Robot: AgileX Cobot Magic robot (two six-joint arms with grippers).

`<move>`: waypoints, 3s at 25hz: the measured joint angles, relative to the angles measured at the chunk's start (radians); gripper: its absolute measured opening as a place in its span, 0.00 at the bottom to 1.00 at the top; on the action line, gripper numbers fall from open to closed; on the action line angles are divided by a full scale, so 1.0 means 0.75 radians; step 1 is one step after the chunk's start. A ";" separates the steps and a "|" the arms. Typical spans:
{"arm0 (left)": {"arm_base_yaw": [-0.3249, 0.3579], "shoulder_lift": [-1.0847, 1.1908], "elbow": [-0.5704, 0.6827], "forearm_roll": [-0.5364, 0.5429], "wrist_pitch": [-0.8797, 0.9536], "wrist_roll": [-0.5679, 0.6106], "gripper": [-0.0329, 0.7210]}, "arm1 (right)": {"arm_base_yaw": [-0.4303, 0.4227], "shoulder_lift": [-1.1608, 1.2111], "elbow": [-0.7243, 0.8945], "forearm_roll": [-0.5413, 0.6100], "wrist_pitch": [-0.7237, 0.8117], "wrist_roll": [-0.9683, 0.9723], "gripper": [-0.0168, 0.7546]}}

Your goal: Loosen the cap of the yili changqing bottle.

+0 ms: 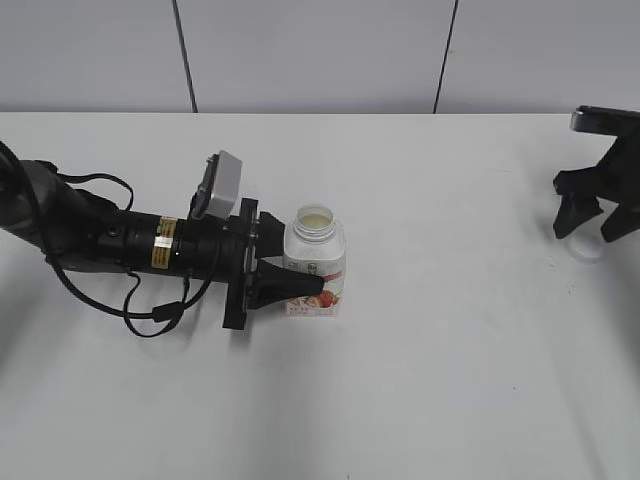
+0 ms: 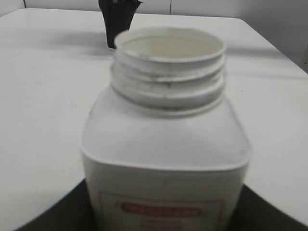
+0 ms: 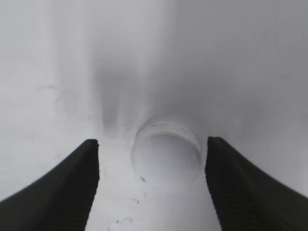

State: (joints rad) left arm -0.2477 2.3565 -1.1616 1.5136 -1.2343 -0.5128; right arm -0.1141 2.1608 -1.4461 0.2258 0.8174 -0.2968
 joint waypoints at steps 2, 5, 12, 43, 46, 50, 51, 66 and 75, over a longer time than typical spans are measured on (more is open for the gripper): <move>0.000 0.000 0.000 -0.001 0.000 0.000 0.53 | 0.000 -0.012 -0.034 0.026 0.047 0.001 0.72; 0.000 0.000 0.000 -0.006 0.000 0.000 0.54 | 0.000 -0.063 -0.084 0.056 0.089 0.002 0.70; -0.001 0.004 0.000 -0.020 0.028 0.000 0.76 | 0.000 -0.170 -0.103 0.098 0.104 0.004 0.70; -0.004 -0.881 0.001 0.208 0.614 -0.965 0.83 | 0.000 -0.598 -0.222 0.227 0.316 0.014 0.70; 0.001 -0.950 0.007 0.371 1.005 -1.257 0.83 | 0.000 -0.622 -0.223 0.276 0.337 0.016 0.70; 0.067 -0.959 0.027 0.415 1.236 -1.448 0.83 | 0.000 -0.640 -0.223 0.335 0.376 0.017 0.70; 0.080 -0.958 0.033 0.419 1.277 -1.461 0.83 | 0.000 -0.642 -0.223 0.339 0.389 0.017 0.70; 0.088 -0.940 0.053 0.039 2.069 -1.357 0.83 | 0.000 -0.644 -0.223 0.350 0.524 0.018 0.70; 0.089 -0.950 0.053 -1.007 2.288 -0.397 0.83 | 0.000 -0.659 -0.227 0.351 0.527 0.018 0.70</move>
State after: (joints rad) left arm -0.1811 1.6443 -1.1221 0.7581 0.4814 -0.8103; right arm -0.1141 1.6662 -1.6161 0.4892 1.2127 -0.2836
